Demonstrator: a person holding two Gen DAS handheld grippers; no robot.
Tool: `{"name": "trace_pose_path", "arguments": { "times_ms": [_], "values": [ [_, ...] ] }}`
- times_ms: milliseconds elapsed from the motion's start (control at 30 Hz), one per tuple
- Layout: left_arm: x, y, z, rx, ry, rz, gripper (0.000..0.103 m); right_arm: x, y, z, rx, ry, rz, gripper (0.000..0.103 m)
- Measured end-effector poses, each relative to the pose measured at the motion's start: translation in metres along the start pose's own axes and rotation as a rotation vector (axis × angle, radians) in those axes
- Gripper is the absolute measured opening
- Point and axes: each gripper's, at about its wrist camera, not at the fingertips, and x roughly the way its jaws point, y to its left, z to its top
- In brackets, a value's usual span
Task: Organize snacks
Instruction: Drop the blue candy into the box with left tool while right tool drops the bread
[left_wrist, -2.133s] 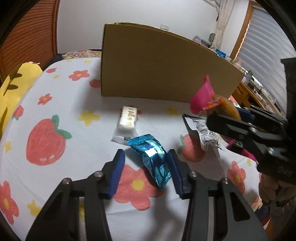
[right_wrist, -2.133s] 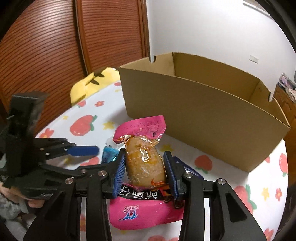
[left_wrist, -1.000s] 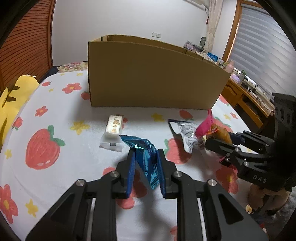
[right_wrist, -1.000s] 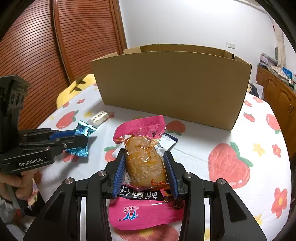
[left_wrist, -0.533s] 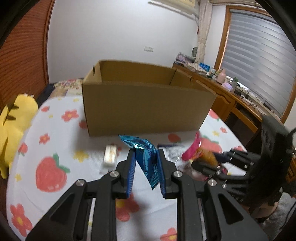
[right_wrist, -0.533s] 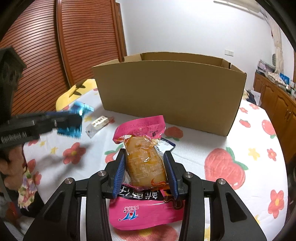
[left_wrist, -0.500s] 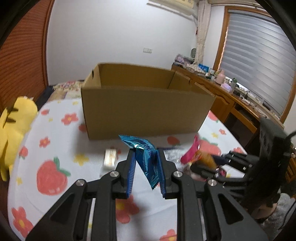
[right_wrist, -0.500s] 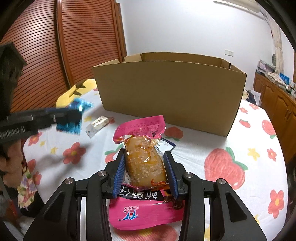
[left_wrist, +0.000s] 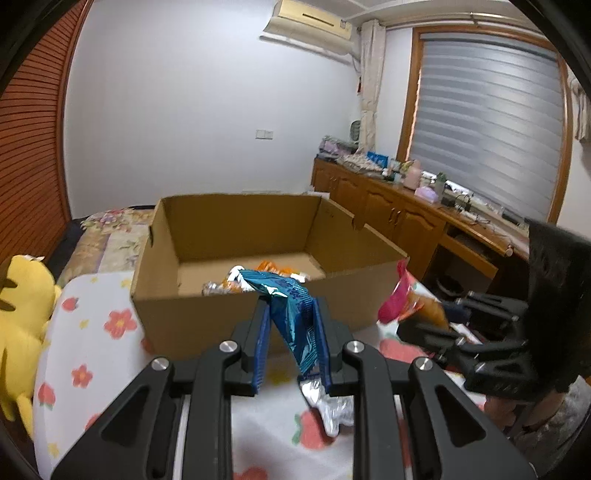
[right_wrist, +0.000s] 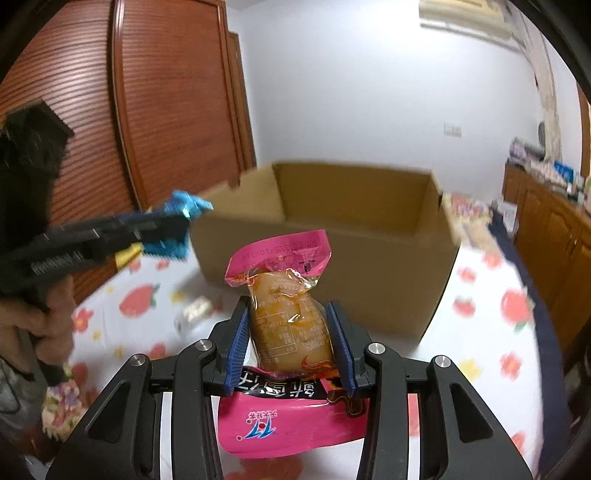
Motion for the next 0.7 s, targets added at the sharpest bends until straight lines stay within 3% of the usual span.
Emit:
{"name": "trace_pose_path", "arguments": {
  "times_ms": [333, 700],
  "values": [
    [0.036, 0.032, 0.037, 0.021, -0.016, -0.049, 0.021, 0.013, -0.014, 0.064, -0.024, -0.062, -0.076, 0.041],
    [0.069, 0.069, 0.049, -0.009, -0.004, -0.040, 0.021, 0.060, -0.024, 0.086, -0.057, -0.040, -0.134, 0.041]
  ]
}}
